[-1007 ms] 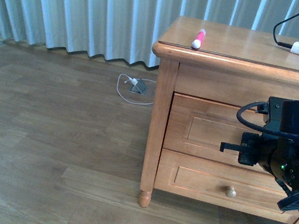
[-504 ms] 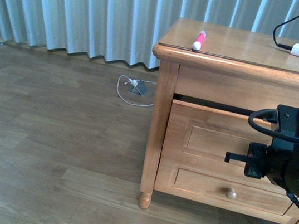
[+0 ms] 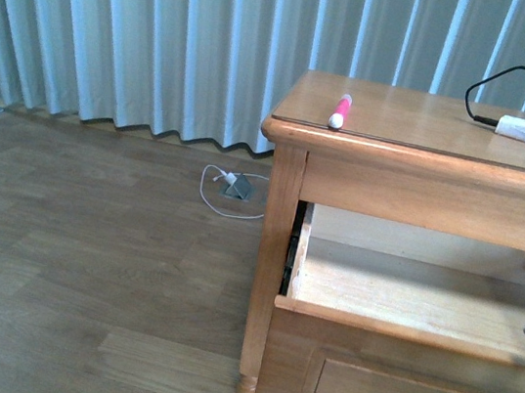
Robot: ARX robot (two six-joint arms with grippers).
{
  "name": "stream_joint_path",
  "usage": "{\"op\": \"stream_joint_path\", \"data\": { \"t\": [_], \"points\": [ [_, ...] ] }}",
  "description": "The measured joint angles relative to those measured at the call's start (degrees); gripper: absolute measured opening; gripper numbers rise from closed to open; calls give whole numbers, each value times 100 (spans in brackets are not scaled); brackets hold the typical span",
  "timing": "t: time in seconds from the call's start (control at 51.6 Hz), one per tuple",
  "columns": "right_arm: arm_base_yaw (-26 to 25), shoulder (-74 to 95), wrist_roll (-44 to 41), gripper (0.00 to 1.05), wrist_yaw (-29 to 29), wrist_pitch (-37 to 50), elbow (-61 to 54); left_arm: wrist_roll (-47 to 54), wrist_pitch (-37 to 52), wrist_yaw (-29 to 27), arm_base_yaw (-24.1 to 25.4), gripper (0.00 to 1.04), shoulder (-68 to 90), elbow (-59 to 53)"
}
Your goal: Place pink marker in drawer with both arms
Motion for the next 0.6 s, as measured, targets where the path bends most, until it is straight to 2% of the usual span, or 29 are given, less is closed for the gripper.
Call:
{"op": "stream_joint_path", "data": {
  "t": [0.136, 0.271, 0.387, 0.6],
  "points": [
    [-9, -675, 151, 59, -74, 31, -367, 0, 0, 0, 0, 99, 0, 0],
    [-48, -1480, 256, 78, -205, -472, -503, 0, 0, 0, 0, 99, 0, 0],
    [-131, -2566, 356, 97, -409, -1248, -566, 0, 0, 0, 0, 99, 0, 0],
    [-448, -4889, 457, 96, -730, -2955, -592, 0, 0, 0, 0, 99, 0, 0]
  ]
}}
